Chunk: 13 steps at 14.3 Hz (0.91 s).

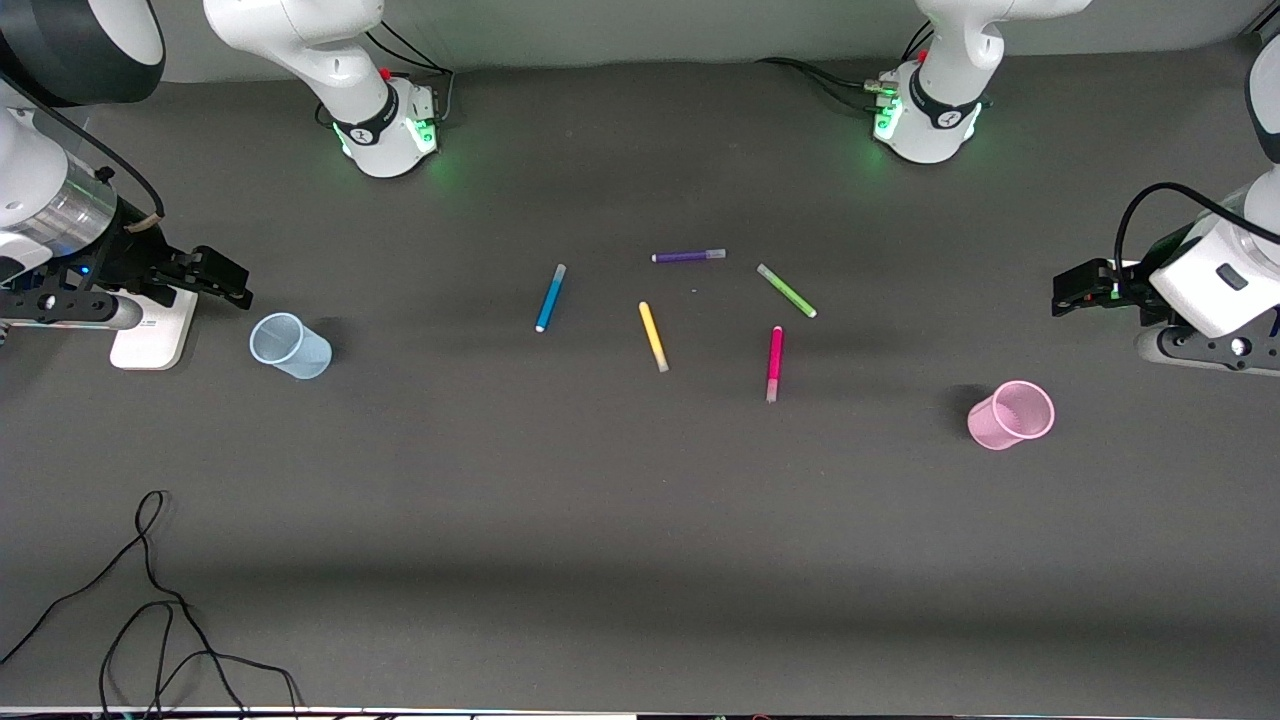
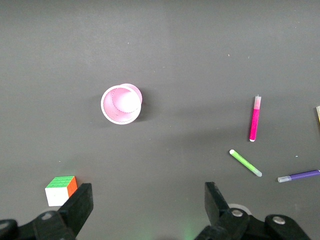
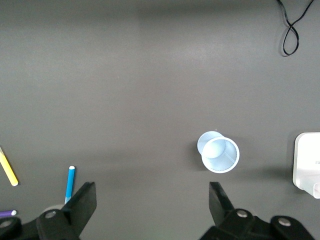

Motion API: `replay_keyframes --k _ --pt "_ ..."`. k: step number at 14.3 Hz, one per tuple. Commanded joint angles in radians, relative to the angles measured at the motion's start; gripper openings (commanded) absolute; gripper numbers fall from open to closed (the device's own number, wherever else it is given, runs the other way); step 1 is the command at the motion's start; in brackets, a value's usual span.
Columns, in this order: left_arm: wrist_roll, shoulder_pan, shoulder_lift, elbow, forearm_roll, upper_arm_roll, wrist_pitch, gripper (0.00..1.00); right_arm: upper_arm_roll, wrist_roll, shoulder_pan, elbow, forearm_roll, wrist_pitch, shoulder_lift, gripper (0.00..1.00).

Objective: Place pink and blue markers in matching cups

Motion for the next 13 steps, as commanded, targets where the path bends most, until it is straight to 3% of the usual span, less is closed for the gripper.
replay_keyframes --k 1,13 --pt "-0.006 -0.004 -0.013 -0.007 -0.010 0.004 -0.009 0.99 -0.003 -0.013 0.010 -0.007 -0.014 -0.012 -0.012 1.00" --pt "-0.006 -0.057 -0.007 -0.008 -0.004 0.051 -0.007 0.99 -0.003 0.004 0.079 -0.007 -0.004 -0.017 0.071 1.00"
